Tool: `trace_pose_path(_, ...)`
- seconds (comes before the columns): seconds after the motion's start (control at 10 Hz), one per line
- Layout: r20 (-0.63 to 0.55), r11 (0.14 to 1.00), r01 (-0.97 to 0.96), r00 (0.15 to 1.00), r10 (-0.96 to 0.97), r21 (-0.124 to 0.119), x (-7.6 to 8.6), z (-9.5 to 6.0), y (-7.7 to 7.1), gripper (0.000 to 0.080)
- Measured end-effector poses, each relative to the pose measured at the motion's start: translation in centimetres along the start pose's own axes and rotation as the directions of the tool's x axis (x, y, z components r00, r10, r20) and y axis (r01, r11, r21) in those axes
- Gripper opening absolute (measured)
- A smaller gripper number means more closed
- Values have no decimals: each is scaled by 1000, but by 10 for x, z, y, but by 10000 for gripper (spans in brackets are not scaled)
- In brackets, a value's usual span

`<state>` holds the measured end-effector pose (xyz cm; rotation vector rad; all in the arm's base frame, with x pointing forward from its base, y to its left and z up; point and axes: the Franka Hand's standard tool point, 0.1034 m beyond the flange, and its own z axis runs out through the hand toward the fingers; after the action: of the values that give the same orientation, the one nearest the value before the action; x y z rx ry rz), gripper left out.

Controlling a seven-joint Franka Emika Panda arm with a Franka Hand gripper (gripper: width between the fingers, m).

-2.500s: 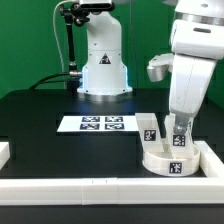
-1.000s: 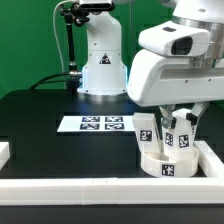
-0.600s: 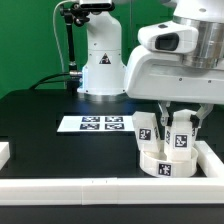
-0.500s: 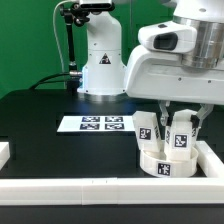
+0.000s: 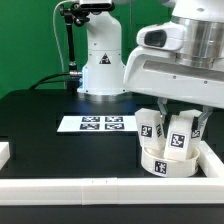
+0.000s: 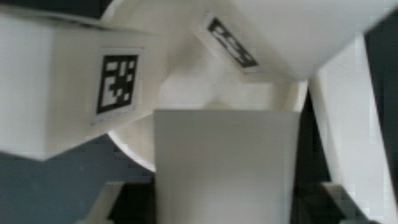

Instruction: Assemble stool

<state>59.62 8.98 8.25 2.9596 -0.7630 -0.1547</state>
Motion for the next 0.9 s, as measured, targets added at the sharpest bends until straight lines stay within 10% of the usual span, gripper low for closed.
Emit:
trace_pose_path(0.3, 66, 957, -283, 958, 279, 58, 0, 1, -1, 340)
trace_pose_path(0.9, 88, 780, -625, 779, 620, 36, 0, 0, -3, 340)
